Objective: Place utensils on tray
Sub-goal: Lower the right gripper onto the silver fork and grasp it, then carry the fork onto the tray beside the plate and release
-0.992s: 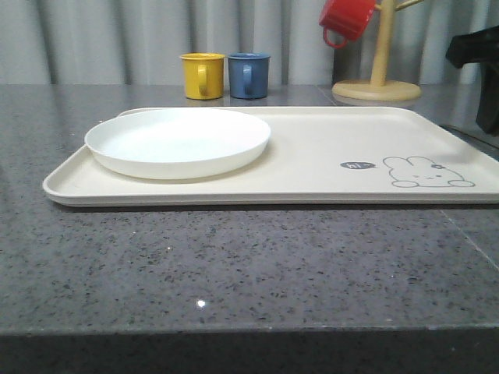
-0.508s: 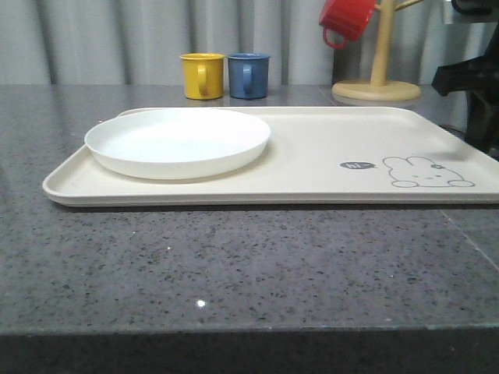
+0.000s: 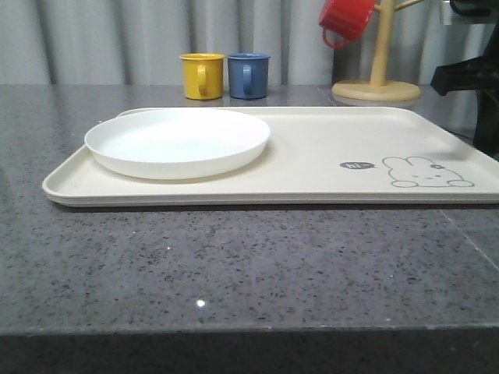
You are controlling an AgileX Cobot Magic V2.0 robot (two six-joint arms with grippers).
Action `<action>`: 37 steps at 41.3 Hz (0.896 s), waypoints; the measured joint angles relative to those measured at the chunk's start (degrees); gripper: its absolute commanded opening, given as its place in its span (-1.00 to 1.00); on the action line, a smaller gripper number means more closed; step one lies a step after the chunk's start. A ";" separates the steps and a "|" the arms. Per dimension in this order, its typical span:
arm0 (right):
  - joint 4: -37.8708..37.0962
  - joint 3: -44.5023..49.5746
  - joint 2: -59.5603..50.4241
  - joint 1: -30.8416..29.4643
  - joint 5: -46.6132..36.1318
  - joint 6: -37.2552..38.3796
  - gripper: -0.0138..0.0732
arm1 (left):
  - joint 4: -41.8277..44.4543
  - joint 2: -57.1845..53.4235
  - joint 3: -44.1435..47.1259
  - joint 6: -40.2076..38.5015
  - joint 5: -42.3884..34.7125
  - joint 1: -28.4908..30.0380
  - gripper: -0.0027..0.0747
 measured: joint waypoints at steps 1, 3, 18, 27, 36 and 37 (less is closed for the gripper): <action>0.00 -0.18 -0.25 0.00 0.32 0.00 -0.83 | 0.00 0.00 0.00 0.00 0.00 0.00 -0.98; -0.10 -0.58 -0.75 0.00 0.95 0.00 -0.83 | 0.00 0.00 0.00 0.00 0.00 0.00 -0.98; -0.53 -7.13 -5.11 2.79 9.97 2.92 -0.83 | 0.00 0.00 0.00 0.00 0.00 0.00 -0.98; -0.53 -11.01 -4.53 10.89 12.08 6.36 -0.83 | 0.00 0.00 0.00 0.00 0.00 0.00 -0.98; -0.53 -15.79 1.36 19.70 12.54 11.78 -0.83 | 0.00 0.00 0.00 0.00 0.00 0.00 -0.98; -0.53 -16.26 2.01 20.42 12.54 12.52 -0.83 | 0.00 0.00 0.00 0.00 0.00 0.00 -0.98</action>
